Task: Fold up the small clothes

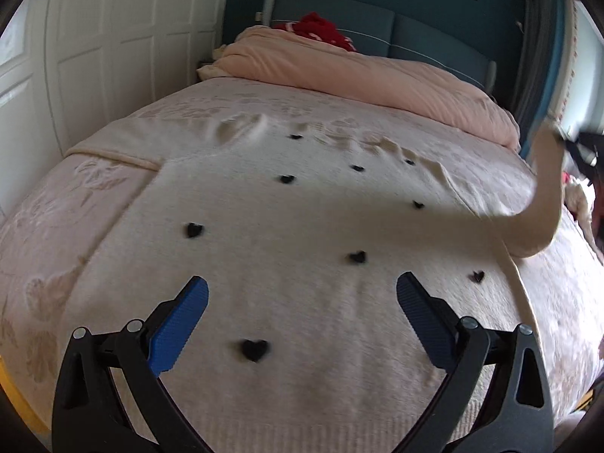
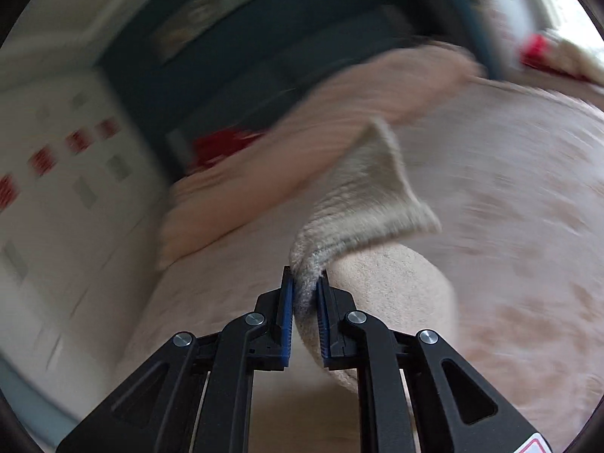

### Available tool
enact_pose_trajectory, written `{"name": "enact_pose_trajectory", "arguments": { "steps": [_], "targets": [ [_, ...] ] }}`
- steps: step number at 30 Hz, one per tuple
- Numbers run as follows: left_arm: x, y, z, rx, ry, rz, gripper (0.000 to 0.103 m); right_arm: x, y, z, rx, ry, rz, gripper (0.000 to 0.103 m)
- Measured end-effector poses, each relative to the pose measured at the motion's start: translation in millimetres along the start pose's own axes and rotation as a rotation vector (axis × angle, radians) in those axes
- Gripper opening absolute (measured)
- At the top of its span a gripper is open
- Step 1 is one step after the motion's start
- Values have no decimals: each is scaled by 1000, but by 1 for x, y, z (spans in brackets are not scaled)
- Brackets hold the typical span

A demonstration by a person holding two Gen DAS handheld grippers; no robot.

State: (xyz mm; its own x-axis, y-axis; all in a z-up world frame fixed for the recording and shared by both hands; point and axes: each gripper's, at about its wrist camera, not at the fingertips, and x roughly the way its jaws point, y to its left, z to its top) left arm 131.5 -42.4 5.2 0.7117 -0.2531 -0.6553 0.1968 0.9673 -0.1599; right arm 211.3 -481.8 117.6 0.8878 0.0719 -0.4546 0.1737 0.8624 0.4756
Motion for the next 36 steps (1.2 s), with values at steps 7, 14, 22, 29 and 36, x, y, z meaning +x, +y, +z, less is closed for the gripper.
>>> {"name": "enact_pose_trajectory", "arguments": {
  "steps": [7, 14, 22, 29, 36],
  "targets": [
    [0, 45, 22, -118, 7, -33, 98, 109, 161, -103, -302, 255, 140, 37],
    [41, 69, 79, -210, 28, -124, 98, 42, 59, -137, -277, 211, -191, 69],
    [177, 31, 140, -293, 168, -164, 98, 54, -49, -154, -95, 362, -338, 69],
    [243, 22, 146, -359, 209, -49, 31, 85, -51, -145, -54, 384, -242, 21],
    [225, 28, 144, -337, 101, -118, 10, 63, -51, -131, -104, 310, -252, 16]
  ]
}}
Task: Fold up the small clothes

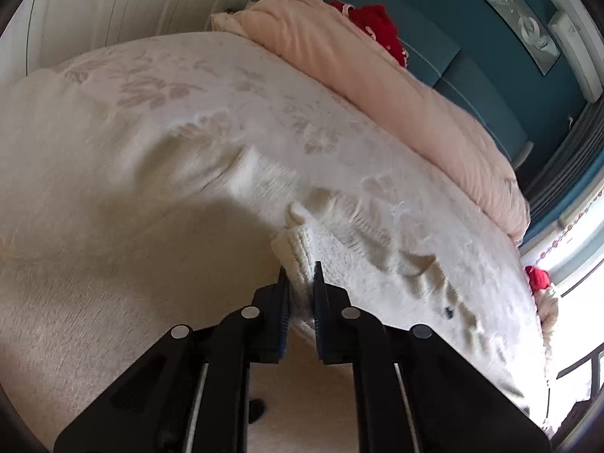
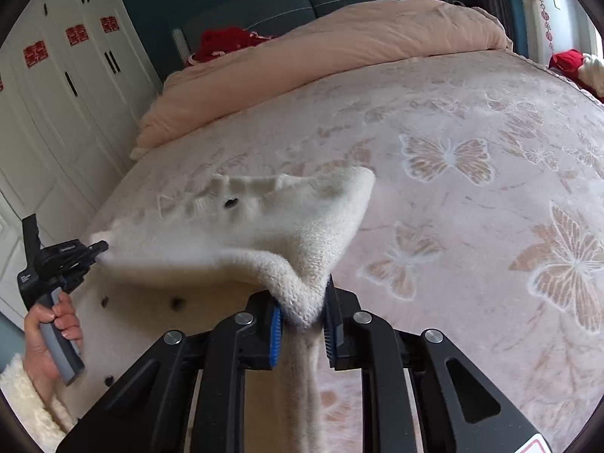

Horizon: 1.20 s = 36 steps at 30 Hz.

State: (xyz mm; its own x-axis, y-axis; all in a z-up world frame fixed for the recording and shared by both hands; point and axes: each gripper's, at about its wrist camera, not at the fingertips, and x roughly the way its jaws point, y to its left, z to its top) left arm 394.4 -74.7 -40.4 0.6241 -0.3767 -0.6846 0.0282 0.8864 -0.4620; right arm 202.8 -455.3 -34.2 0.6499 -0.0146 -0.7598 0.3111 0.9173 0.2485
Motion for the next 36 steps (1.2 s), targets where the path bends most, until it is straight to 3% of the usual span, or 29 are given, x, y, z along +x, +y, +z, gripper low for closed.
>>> {"name": "enact_pose_trajectory", "arguments": {
  "steps": [1, 2, 5, 8, 9, 12, 14, 17, 19, 21, 22, 23, 24, 25, 26, 27, 30, 32, 34, 36],
  "targets": [
    [9, 5, -7, 8, 31, 29, 10, 18, -3, -7, -6, 82, -10, 17],
    [15, 11, -10, 3, 59, 45, 10, 22, -5, -13, 3, 107, -9, 19],
    [2, 24, -13, -48, 57, -30, 14, -1, -1, -18, 6, 92, 3, 27],
    [-37, 40, -18, -76, 63, -64, 21, -43, -4, -35, 12, 86, 5, 58],
    [-53, 47, -20, -66, 55, -57, 32, -54, -5, -43, 13, 93, 3, 62],
    [-115, 86, -34, -46, 41, 39, 66, -95, -15, -94, 38, 166, 14, 68],
    [-156, 125, -47, -77, 48, 132, 78, -112, -17, -131, 75, 242, 55, 68],
    [-196, 179, -76, -159, 112, 217, 80, -129, -4, -172, 49, 282, 69, 70],
    [-208, 198, -93, -199, 162, 199, 80, -134, 8, -180, 36, 264, 100, 74],
    [-216, 195, -105, -184, 159, 174, 83, -126, 20, -182, 63, 265, 160, 74],
    [-213, 187, -110, -157, 179, 167, 85, -120, 25, -181, 45, 261, 147, 73],
    [-208, 180, -114, -120, 212, 164, 85, -115, 29, -180, 31, 253, 125, 62],
    [-201, 170, -116, -75, 231, 195, 80, -113, 30, -176, 28, 244, 101, 23],
    [-199, 165, -118, -34, 232, 225, 72, -111, 24, -170, 66, 250, 120, 10],
    [-193, 150, -119, 42, 247, 276, 45, -114, 19, -165, 104, 248, 143, 10],
    [-192, 144, -121, 63, 261, 281, 8, -125, 13, -158, 123, 218, 139, 9],
    [-203, 125, -115, 13, 306, 162, 8, -177, -4, -143, 78, 122, 70, 8],
    [-219, 102, -119, 83, 306, 124, 8, -209, -23, -146, 79, 104, 32, 8],
    [-229, 96, -132, 99, 337, 103, 8, -232, -38, -159, 58, 112, -34, 6],
    [-232, 98, -151, 98, 390, 104, 8, -243, -54, -184, 62, 178, -70, 6]
  ]
}}
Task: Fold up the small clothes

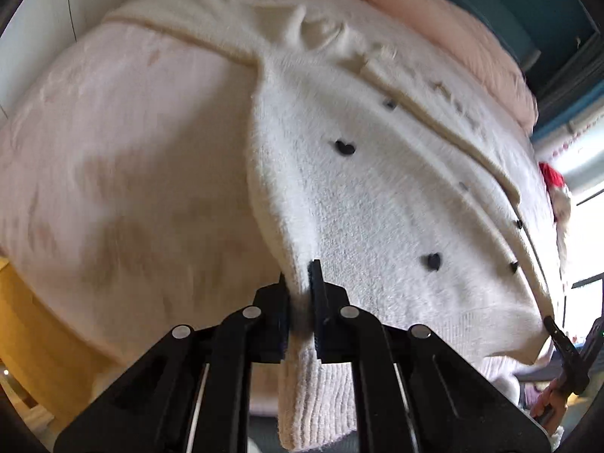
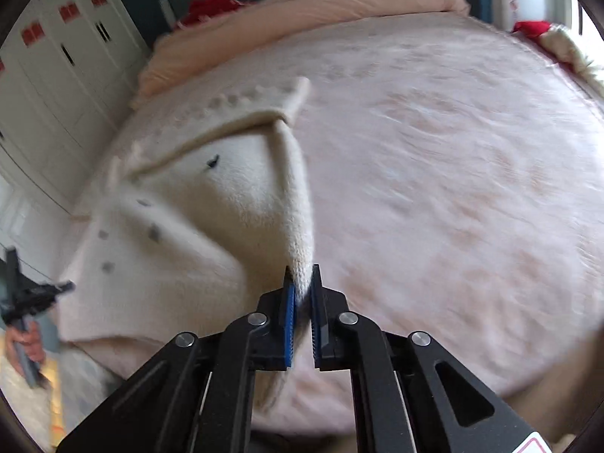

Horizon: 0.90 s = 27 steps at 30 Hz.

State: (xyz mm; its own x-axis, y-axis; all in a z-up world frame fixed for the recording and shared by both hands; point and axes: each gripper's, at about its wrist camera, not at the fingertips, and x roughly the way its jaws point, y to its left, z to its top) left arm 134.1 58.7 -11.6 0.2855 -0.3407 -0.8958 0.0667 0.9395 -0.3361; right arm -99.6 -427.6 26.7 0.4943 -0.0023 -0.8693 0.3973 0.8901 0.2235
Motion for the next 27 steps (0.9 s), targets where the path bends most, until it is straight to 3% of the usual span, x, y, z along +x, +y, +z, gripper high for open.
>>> {"name": "enact_pose_trajectory", "arguments": {
  "steps": [4, 7, 8, 11, 12, 14, 17, 20, 21, 22, 23, 24, 25, 27],
  "targets": [
    [21, 19, -43, -38, 118, 9, 9, 26, -7, -48, -28, 196, -15, 7],
    [14, 17, -40, -9, 88, 16, 11, 26, -3, -34, -43, 160, -48, 11],
    [9, 12, -32, 1, 75, 10, 13, 19, -3, -16, -29, 103, -36, 21],
    [-8, -6, -7, 28, 20, -15, 14, 15, 0, 53, 0, -47, 34, 62],
    [-14, -10, 2, 38, -12, -11, 18, 21, 5, 76, -8, -75, 46, 68],
    [-15, -24, 30, 47, -84, 1, 27, 56, 4, 128, 8, -81, 68, 69],
    [-10, -36, 56, 1, -142, -13, 32, 122, -4, 173, 77, -29, 97, 69],
    [1, -39, 72, -25, -175, -3, 41, 188, -12, 201, 150, 71, 112, 71],
    [5, -37, 73, -26, -178, 1, 42, 196, -12, 204, 160, 67, 117, 73],
    [10, -35, 76, -32, -179, 10, 42, 200, -10, 209, 159, 33, 120, 73],
    [16, -34, 77, -38, -180, 12, 42, 203, -4, 219, 143, 13, 173, 61],
    [21, -31, 79, -45, -179, 13, 42, 209, -1, 224, 143, 29, 238, 10],
    [28, -32, 83, -56, -176, 18, 42, 211, 1, 230, 153, 43, 248, 13],
    [38, -30, 89, -76, -172, 12, 42, 189, 3, 244, 109, -56, 215, 11]
  ]
}}
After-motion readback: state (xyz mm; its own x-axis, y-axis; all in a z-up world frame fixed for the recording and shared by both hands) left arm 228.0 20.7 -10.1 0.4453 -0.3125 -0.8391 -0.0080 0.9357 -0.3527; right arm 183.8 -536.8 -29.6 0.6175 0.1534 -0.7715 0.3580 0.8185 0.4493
